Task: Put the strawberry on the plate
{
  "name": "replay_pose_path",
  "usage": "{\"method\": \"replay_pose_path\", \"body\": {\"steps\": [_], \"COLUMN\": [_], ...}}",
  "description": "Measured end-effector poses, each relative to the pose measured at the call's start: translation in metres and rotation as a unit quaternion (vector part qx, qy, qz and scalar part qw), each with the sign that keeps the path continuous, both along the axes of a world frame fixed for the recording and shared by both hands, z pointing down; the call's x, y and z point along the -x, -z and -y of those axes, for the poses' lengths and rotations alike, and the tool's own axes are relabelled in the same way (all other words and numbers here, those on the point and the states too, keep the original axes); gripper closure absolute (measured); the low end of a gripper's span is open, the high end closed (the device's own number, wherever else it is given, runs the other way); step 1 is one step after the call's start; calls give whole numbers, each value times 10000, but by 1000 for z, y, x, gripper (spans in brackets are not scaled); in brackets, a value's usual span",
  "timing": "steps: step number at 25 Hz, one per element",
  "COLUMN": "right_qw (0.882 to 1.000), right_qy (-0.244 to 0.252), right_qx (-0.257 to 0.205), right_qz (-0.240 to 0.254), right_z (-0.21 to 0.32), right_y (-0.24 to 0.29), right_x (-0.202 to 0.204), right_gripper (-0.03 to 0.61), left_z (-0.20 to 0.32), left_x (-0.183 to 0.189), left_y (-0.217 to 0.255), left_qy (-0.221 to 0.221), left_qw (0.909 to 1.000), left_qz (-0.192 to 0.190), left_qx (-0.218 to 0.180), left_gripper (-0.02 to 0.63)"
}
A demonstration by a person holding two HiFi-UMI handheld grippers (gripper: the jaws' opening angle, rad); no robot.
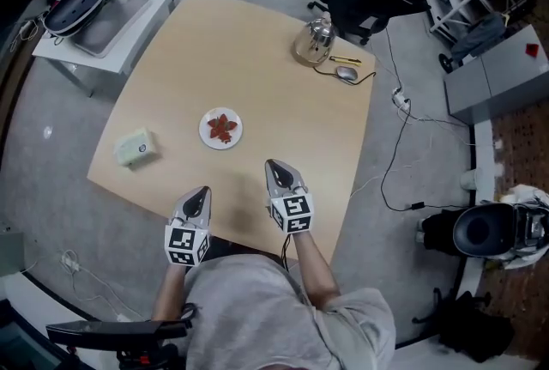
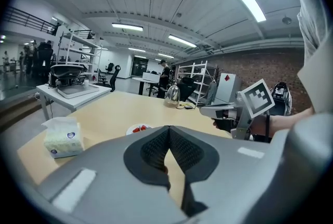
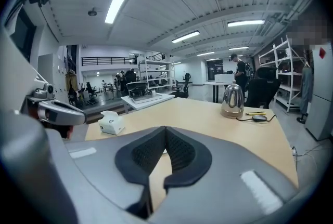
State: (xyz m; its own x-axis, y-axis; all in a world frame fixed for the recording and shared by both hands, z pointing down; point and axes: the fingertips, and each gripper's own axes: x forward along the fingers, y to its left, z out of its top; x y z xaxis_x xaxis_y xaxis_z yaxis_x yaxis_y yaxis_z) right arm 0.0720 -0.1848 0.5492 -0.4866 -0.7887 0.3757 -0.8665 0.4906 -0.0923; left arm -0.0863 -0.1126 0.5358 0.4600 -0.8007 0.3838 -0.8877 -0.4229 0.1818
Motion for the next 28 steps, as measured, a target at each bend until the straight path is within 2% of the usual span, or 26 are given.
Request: {"method": "replay_pose_path", "body": {"steps": [21,28], "right_qw": [9976,9966], "right_qy": [-579,-674], "right_qx": [-327,-406], "right_qz": [180,257], "right_z": [-81,-100], "right_y": [25,28], "right_x": [-49,-59], "right_gripper": [572,572], "left_z": [-30,-40], "left_x": [-23,-30], "left_y": [34,46], "left_qy": [-218,-257], "left_qw": [9980,9965], "left_qz": [12,127], "left_qx": [-595,-791], "left_gripper": [594,594]}}
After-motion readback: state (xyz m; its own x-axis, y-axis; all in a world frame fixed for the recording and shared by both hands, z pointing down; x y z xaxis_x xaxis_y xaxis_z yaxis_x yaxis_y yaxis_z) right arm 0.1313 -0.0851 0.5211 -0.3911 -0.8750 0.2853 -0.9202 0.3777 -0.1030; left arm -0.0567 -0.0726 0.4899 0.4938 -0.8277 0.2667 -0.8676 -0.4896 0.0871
